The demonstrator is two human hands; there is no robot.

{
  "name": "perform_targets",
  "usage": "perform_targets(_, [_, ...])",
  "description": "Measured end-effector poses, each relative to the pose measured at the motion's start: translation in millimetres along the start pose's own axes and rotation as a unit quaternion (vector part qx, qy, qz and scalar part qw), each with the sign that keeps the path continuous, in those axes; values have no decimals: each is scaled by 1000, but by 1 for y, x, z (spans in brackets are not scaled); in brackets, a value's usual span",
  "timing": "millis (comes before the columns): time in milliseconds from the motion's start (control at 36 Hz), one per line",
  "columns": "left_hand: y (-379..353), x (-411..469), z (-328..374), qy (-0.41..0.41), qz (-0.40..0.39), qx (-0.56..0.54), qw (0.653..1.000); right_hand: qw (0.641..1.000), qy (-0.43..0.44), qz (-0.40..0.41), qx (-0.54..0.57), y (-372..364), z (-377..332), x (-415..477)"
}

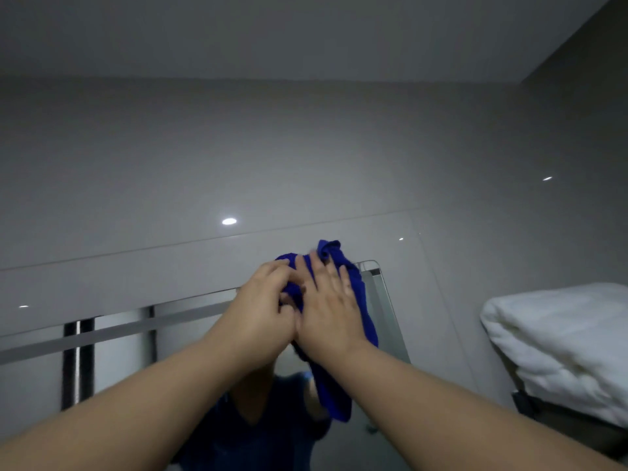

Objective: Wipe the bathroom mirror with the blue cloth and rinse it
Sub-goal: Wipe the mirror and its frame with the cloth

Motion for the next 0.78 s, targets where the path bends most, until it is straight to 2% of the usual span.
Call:
perform_targets(83, [0,-10,-9,-80,8,134,988,998,-49,30,-26,6,20,14])
perform_targets(278, [-14,-31,-32,-109,37,277,954,978,-185,84,-37,8,105,23])
perform_targets(361, [-30,-39,-49,-135,26,307,942,969,-223,102,2,-2,119,1])
perform_targets(444, [-45,-46,-69,-148,6,334,931,967,-224,107,63,-21,121,-29])
perform_targets(583, [-52,-48,-72,-162,29,370,914,957,-244,114,103,-44,113,-84])
perform_targets(778, [-54,-50,-69,-157,32,397,904,937,-330,104,44,-73,97,-185])
Point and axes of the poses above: each hand's wrist, its own x-axis towards the middle knuckle, its own y-axis out of the back of the hand, z = x × y, the point moved 1 cm from there along x, towards the middle knuckle, and after that the axes turned 7 degrees about -x, right-handed, at the moved point
